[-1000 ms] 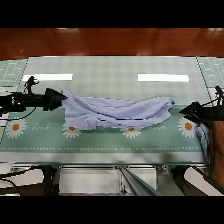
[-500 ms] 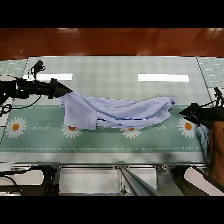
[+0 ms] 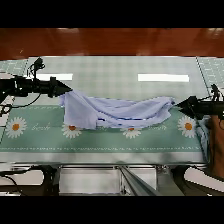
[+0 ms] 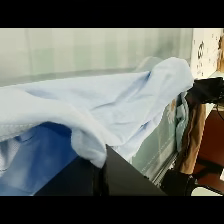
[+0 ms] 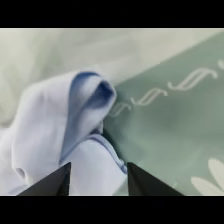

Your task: Fold the shirts.

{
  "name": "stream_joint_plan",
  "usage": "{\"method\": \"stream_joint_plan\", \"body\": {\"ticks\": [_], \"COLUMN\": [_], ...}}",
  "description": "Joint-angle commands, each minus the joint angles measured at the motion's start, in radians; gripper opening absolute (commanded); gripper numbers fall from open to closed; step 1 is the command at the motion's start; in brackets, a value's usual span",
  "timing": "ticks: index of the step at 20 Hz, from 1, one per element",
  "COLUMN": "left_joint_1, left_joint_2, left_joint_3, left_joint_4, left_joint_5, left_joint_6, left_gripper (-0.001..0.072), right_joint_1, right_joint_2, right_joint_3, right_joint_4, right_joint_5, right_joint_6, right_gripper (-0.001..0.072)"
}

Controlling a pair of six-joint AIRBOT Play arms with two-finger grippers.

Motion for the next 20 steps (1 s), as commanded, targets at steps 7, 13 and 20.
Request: {"method": "stream_joint_plan", "body": {"ticks": [7, 13, 20], "left_joint_1": [0.0, 0.0, 0.001], "left_joint_2": [-0.002, -0.002, -0.002], "left_joint_3": [0.001, 0.001, 0.001], "left_joint_4": [0.0, 0.0, 0.023], "left_joint_5": [-0.002, -0.002, -0.002], "left_joint_6": [-0.001, -0.001, -0.001], "left_gripper": [0.0019, 0.0019, 0.002], "right_joint_1": [0.117, 0.213, 0.228], "right_joint_2": [-0.043, -0.091, -0.114], "right_joint_3": [0.024, 0.024, 0.032], "right_joint_4": [-0.168, -0.159, -0.085], "right_joint_5": [-0.011, -0.018, -0.011], "right_joint_6": [0.035, 0.047, -0.009], "right_gripper": [0.0412, 0.0412, 0.0029]}}
